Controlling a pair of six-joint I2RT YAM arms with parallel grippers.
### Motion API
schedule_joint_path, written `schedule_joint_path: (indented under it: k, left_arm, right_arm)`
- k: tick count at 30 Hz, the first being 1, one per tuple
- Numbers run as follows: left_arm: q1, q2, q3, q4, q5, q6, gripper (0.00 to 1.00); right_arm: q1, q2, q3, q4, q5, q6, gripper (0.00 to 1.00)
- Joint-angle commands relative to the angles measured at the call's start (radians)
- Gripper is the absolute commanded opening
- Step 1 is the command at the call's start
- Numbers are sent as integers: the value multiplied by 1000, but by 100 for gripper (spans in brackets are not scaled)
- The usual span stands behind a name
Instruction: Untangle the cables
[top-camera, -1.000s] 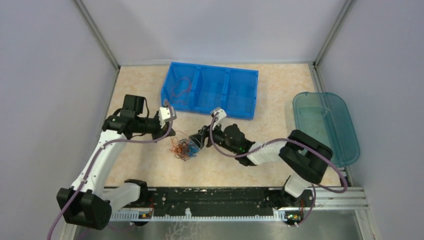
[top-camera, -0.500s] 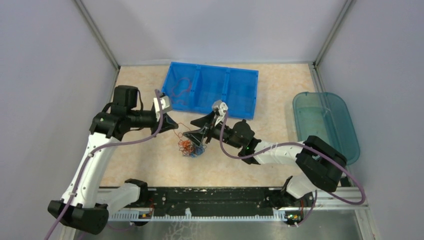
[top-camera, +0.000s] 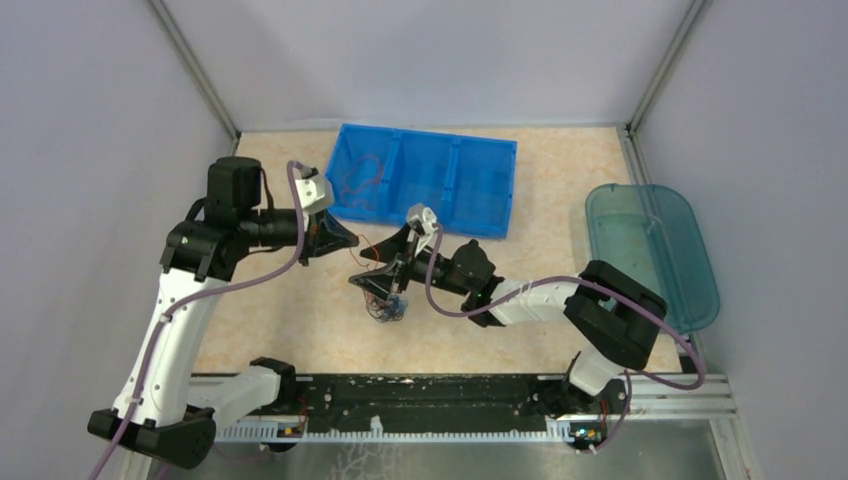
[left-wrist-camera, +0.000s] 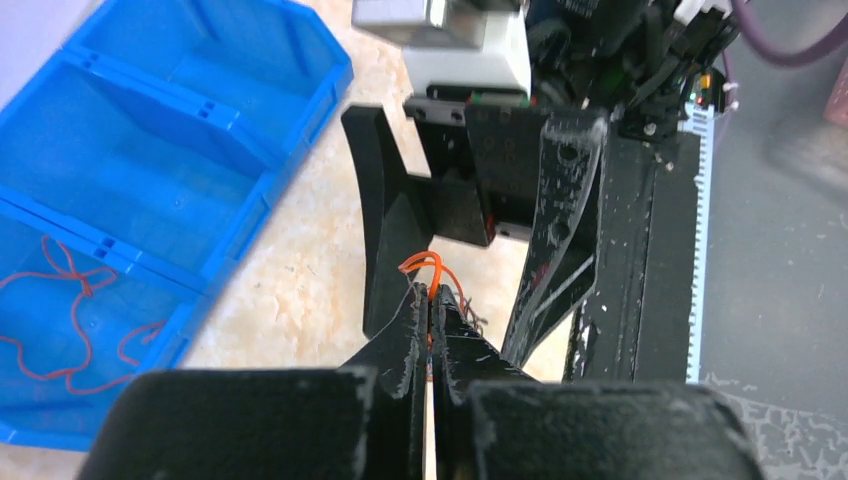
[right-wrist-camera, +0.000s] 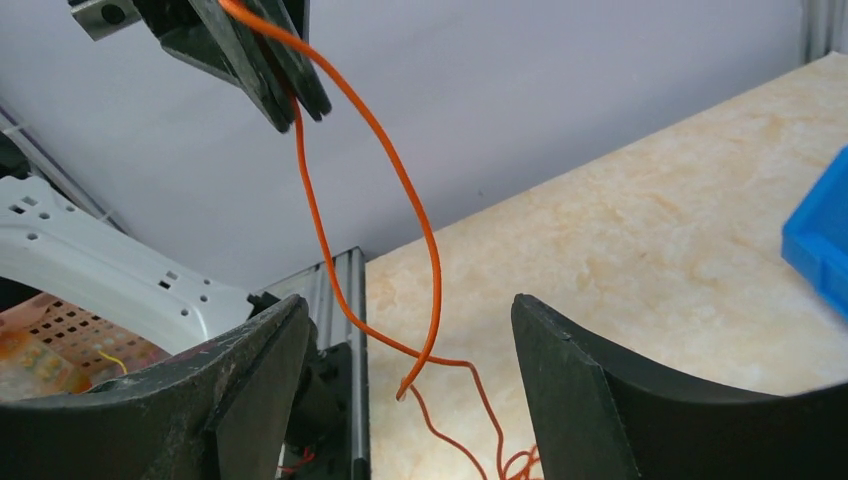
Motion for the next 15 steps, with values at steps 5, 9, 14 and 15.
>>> schedule_joint_path:
  k: [5,9,14,15]
  left_arm:
    - [-12,19,116,96,80,-149,0]
    - [-16,30,140,133,80,-186,0]
    - [-21,50,191,174,75,-230,0]
    - [-23,55,206,193,71,-238,0]
  right_arm:
    - [45,70,104,142,-51,37,72]
    - [63,132,123,165,-62,52,67]
    - [75,175,108,180,-50,82,54]
    - [75,184,95,208,-40,93,52]
